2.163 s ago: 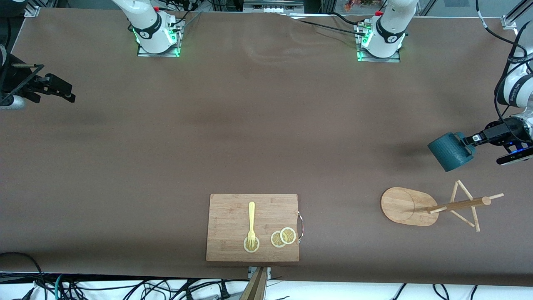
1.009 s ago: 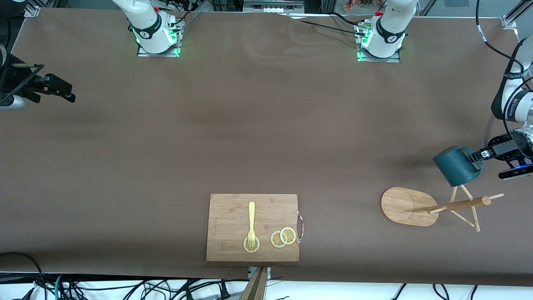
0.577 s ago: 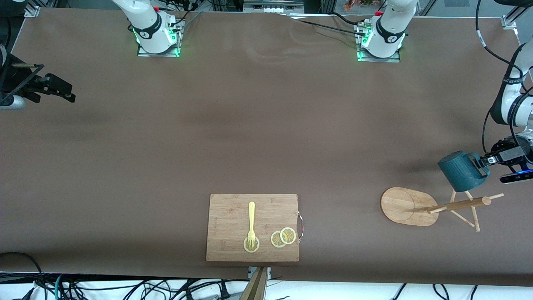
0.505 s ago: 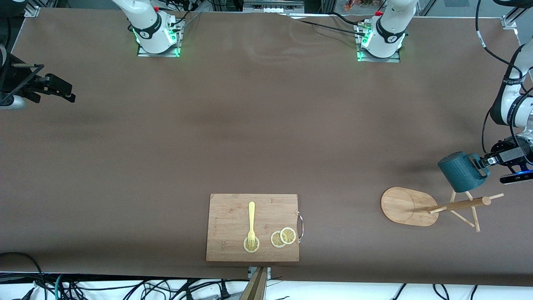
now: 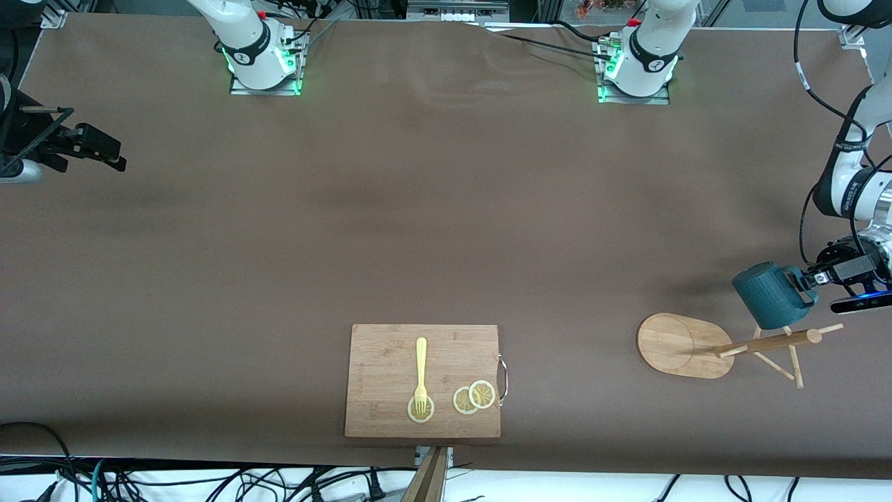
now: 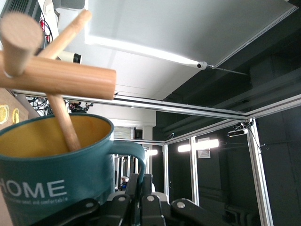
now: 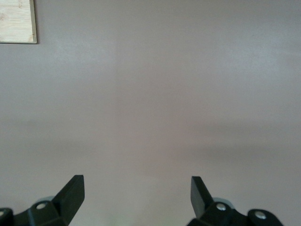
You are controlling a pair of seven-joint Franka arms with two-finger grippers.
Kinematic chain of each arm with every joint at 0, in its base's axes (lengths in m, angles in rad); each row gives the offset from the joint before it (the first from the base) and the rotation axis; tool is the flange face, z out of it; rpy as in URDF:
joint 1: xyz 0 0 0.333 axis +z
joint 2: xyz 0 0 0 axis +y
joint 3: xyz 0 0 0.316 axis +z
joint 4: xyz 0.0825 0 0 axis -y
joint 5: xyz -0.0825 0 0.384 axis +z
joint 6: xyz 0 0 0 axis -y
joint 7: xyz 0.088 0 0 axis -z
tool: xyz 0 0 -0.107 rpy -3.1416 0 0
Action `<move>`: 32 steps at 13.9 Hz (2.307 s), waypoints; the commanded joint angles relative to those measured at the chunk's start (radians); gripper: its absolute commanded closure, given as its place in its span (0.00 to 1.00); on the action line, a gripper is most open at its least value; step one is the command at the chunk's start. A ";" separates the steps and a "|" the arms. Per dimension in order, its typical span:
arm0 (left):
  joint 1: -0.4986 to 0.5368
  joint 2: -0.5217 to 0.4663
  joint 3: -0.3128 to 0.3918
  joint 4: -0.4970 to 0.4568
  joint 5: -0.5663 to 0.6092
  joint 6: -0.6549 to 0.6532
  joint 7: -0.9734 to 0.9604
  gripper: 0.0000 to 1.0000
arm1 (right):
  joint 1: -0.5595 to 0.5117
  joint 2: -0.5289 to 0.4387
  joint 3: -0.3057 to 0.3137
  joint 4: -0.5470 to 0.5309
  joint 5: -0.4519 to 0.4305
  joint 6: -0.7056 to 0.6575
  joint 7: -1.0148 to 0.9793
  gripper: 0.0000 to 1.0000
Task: Pass cup and hang on rack
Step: 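Lower the mug handle onto a rack peg with the left gripper, then open the left gripper and release the teal mug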
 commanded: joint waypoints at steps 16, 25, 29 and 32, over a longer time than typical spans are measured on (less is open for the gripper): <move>0.013 0.099 -0.010 0.097 -0.027 -0.013 -0.049 0.00 | -0.008 -0.003 0.002 0.013 0.014 -0.024 0.000 0.00; 0.062 0.097 -0.005 0.091 0.131 -0.019 0.116 0.00 | -0.008 -0.003 0.002 0.013 0.014 -0.025 0.000 0.00; 0.140 0.055 -0.004 0.111 0.488 0.002 0.411 0.00 | -0.008 -0.003 0.002 0.013 0.014 -0.025 0.000 0.00; 0.171 -0.066 -0.004 0.108 0.688 0.004 0.443 0.00 | -0.008 -0.003 0.002 0.013 0.014 -0.025 0.000 0.00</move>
